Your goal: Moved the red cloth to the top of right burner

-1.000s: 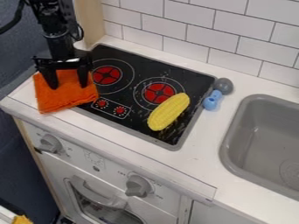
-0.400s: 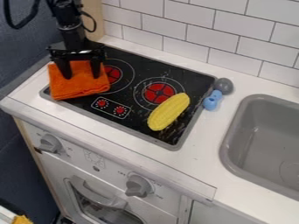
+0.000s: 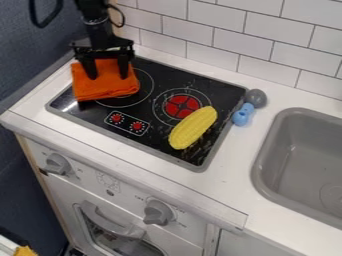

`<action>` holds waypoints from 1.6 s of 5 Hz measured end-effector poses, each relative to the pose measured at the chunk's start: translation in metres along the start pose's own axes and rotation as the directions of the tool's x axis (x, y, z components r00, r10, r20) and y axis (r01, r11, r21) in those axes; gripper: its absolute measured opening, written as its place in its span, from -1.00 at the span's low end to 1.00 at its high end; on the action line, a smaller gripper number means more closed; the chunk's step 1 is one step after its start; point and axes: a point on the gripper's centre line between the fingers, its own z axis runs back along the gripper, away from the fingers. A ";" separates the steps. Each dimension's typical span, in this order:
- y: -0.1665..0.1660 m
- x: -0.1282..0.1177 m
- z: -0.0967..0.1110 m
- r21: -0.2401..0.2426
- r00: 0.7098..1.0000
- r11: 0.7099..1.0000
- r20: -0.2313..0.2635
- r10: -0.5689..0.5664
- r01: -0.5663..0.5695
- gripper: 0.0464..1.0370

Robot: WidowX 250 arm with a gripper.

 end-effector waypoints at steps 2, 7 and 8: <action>-0.058 -0.005 -0.002 -0.050 0.991 0.990 -0.021 -0.132 0.131 0.92; -0.177 -0.052 -0.002 -0.141 0.914 0.912 -0.078 -0.398 0.385 0.93; -0.182 -0.054 0.000 -0.126 0.910 0.910 -0.079 -0.407 0.395 0.93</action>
